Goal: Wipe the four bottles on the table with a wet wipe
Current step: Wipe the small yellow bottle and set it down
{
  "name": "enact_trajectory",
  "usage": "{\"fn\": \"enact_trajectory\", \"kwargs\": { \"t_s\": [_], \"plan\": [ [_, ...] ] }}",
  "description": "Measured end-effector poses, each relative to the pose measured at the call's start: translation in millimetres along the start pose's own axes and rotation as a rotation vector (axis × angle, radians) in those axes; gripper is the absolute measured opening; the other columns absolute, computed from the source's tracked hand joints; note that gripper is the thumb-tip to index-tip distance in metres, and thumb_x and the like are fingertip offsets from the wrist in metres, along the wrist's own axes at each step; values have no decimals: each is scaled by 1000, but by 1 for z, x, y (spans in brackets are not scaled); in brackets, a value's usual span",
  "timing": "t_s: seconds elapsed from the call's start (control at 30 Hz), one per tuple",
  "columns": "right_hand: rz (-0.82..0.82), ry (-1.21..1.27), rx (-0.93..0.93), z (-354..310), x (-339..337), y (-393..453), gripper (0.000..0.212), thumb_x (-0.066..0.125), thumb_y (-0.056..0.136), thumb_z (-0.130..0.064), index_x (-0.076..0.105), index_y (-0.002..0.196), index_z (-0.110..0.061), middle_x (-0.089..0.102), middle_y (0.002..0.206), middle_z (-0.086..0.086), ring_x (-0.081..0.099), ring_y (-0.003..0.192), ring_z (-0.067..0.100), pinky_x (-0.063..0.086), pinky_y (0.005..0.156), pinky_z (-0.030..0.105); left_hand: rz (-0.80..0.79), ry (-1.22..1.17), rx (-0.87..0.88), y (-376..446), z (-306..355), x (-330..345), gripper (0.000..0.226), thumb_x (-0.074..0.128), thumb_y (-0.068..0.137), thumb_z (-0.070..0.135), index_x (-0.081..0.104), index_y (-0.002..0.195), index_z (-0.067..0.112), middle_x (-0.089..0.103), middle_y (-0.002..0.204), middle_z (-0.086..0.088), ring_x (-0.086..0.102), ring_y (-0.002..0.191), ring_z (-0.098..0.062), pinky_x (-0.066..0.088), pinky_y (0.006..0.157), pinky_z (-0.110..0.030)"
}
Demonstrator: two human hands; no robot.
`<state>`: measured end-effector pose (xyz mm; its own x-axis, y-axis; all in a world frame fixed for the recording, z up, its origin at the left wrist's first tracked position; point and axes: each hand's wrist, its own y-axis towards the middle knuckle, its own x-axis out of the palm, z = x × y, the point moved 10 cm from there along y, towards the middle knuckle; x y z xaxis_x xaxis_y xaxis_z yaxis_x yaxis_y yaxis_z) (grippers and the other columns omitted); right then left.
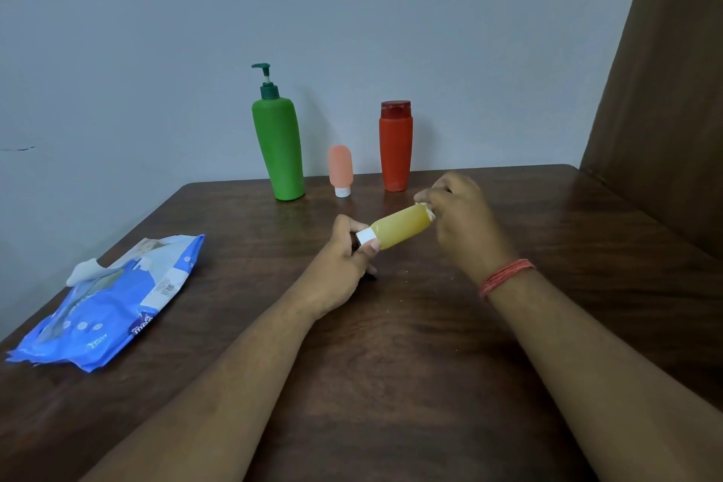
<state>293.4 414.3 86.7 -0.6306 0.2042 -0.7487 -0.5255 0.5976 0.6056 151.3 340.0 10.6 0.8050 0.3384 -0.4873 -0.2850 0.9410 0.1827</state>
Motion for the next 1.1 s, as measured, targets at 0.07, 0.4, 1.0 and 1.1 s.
{"fn": "enact_trajectory", "kwargs": {
  "t_s": [0.07,0.4,1.0,1.1],
  "plan": [
    [66,58,-24,-6,-2,-2,44,64,83,12,69,121,-8,57,110,9,51,106,23,50,87,36,2,-39,-13,0,-3,0,7,45,106,31,40,109,28,52,83,3,68,89,-13,49,88,-38],
    [196,34,-252,-36,-5,-10,29,70,79,9,71,106,-2,64,100,13,60,93,28,51,79,34,-41,-416,11,-3,0,6,15,49,105,24,42,103,11,54,85,-4,43,58,-11,57,92,-45],
    [287,252,4,-5,-18,-12,25,63,92,1,69,115,-4,61,111,8,50,95,8,37,80,12,-100,-462,25,-6,7,13,12,45,107,18,36,100,12,56,83,-5,42,56,-13,54,85,-40],
    [195,266,-83,-25,-2,-14,25,65,90,3,71,113,-2,60,109,10,50,97,8,38,86,10,-52,-528,-13,-5,1,8,12,46,106,19,38,102,11,56,82,-5,42,56,-11,55,84,-43]
  ]
}}
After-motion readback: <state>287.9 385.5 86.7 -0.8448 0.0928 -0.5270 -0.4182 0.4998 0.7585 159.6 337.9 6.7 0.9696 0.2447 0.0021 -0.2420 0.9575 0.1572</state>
